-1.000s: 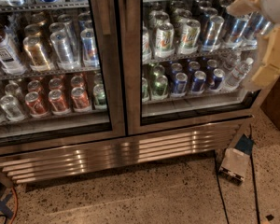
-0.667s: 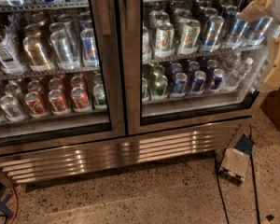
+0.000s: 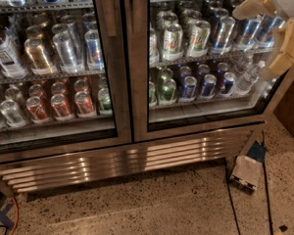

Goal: Open right fridge door

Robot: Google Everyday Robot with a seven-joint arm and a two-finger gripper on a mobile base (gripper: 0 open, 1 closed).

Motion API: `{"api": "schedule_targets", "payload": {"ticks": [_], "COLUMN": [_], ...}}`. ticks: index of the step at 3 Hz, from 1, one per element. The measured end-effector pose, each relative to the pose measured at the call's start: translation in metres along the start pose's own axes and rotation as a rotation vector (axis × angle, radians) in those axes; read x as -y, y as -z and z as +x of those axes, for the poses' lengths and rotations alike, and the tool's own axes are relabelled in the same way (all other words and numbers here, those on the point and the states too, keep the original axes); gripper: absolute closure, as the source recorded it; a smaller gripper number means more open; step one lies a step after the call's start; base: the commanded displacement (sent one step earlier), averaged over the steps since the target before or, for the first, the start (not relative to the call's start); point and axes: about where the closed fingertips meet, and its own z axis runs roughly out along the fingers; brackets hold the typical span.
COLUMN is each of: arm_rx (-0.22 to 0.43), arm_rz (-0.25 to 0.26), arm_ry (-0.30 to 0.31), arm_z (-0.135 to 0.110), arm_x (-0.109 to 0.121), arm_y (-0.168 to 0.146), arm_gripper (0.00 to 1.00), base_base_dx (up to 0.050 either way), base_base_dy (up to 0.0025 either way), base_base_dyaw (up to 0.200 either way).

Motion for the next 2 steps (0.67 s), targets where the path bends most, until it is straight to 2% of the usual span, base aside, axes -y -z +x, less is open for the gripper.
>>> {"api": "schedule_targets", "payload": {"ticks": [1, 2], "arm_rx": [0.119, 0.211], "arm_rz": [-0.019, -0.033], "arm_ry": [0.046, 0.077], "arm_z": [-0.014, -0.025], "arm_x": [0.009, 0.017], "arm_y": [-0.002, -0.003], "arm_gripper": [0.0, 0.0], "base_base_dx": [0.0, 0.0], "base_base_dy": [0.0, 0.0], "base_base_dyaw": [0.0, 0.0]}}
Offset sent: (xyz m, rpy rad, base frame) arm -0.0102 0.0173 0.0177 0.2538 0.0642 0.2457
